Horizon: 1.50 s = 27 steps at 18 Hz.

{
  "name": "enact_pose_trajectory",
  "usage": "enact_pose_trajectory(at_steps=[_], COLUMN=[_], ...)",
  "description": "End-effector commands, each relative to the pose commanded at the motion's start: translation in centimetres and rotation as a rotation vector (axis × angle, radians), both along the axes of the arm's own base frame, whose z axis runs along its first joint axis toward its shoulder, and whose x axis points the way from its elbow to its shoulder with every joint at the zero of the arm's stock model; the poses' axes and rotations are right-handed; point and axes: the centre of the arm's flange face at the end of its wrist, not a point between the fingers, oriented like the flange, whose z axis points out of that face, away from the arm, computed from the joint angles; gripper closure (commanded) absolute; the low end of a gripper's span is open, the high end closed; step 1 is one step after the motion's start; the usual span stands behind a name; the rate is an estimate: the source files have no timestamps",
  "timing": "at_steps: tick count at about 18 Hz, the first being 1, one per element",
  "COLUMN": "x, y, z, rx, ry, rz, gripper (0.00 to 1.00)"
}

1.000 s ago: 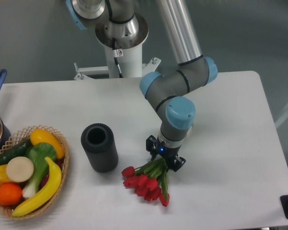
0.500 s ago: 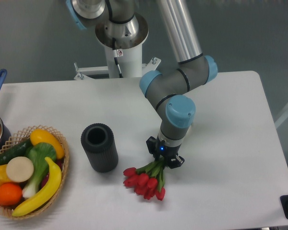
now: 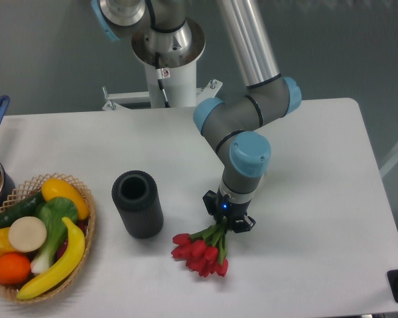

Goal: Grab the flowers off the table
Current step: 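Close the gripper on the tulip stems, then lift the grasped tulip bunch up off the table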

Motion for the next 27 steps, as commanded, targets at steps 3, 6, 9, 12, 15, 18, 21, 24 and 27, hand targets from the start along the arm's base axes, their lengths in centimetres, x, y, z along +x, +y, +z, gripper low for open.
enact_pose_trajectory(at_steps=[3,6,9,12,15,18,21,24,27], x=[-0.3,-0.6,-0.8,-1.3,-2.0,-2.7,-3.3,-3.8,-4.5], y=[0.2,0.0,0.2,0.5,1.7,1.9,2.1,1.7,-0.1], z=[0.4,0.9,2.5,4.7,9.7,14.4,18.4,22.5,25.2], rx=[0.005,0.013,0.033,0.069,0.199,0.347,0.482,0.617,0.737], ry=[0.007,0.012,0.033,0.055,0.063,0.049,0.009,-0.042,-0.104], rz=[0.0,0.01,0.013,0.015,0.038,0.032,0.053,0.074,0.085], gripper=[0.76,0.76,0.76,0.76,0.76,0.76,0.76,0.76,0.75])
